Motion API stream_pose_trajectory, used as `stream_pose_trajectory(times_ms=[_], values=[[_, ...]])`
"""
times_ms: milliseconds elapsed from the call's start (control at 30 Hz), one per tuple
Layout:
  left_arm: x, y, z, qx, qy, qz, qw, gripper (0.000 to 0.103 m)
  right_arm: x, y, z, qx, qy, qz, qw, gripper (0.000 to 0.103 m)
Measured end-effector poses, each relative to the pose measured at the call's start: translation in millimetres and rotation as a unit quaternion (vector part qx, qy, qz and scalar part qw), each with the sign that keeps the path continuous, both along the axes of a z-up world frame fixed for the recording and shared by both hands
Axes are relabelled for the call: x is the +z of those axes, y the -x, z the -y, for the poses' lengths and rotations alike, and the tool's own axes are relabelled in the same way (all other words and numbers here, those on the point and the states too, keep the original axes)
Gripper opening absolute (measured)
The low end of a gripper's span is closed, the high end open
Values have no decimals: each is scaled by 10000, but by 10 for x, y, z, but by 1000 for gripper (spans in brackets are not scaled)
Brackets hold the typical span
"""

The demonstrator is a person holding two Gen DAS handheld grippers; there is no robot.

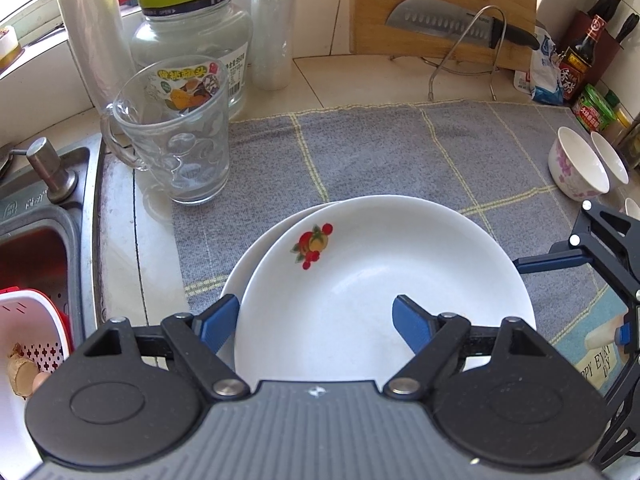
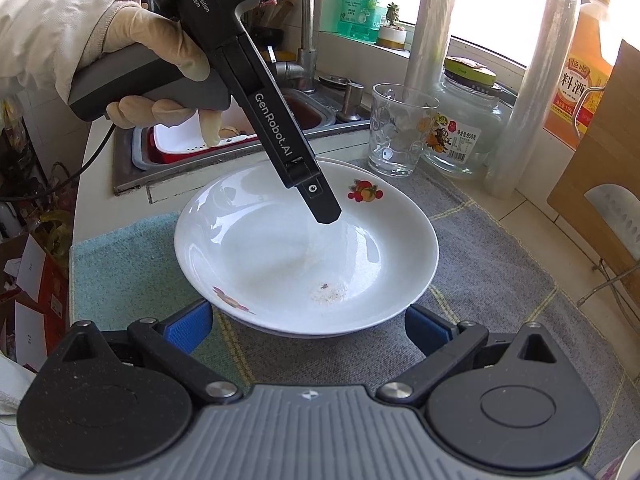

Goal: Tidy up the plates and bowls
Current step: 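Lower the plate onto the stack and open the left tool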

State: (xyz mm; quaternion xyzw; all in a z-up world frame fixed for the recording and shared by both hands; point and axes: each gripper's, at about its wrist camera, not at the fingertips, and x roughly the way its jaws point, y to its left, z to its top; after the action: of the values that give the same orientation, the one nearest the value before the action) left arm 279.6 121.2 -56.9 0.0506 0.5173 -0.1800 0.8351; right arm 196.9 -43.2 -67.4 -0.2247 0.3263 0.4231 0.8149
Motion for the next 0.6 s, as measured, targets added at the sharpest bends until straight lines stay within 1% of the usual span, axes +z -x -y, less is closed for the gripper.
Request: stream_pose_trajectory(times_ms=[133,233,300,500,600], values=[[74,54,-28,39,-85,274,9996,86,21,1,25,-109,-23,13,9999,103],[153,108,-45,48,46,432,9990,86,54,-11,57,-220,-41,57,9997,103],[197,166,-23,49,66,586,9982,86,66,-12,77,-306,-28,103,9995,103],[334,395,151,-43,75,1147,9934,88,86,-16,143,-621,-45,117,9980,103],[375,521,234,75,114,1388,9902,89,94,-7,178,-812,-53,128,9966,103]])
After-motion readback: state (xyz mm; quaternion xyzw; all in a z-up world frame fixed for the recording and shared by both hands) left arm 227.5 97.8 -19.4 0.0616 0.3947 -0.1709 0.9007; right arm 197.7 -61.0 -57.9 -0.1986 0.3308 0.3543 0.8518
